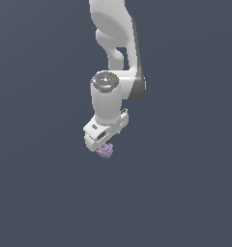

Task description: Pick up the object and move it to a goal position.

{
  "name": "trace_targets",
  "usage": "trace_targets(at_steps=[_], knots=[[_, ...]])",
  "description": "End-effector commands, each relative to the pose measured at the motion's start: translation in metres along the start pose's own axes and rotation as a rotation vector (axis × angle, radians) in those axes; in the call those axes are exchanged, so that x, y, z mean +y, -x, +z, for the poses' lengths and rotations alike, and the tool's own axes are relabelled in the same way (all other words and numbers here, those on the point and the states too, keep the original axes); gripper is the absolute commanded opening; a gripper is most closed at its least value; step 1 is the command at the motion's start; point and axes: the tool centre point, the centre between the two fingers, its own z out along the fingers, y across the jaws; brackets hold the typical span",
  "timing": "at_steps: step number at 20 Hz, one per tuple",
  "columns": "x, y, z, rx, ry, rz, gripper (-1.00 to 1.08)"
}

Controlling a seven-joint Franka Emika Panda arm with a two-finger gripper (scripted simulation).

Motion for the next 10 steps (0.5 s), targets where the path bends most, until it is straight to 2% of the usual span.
trace_targets(at_steps=[1, 10], knots=[[0.003, 0.003, 0.006, -0.001, -0.001, -0.064, 1.0], [0.013, 0.013, 0.025, -0.001, -0.007, -0.274, 1.0]])
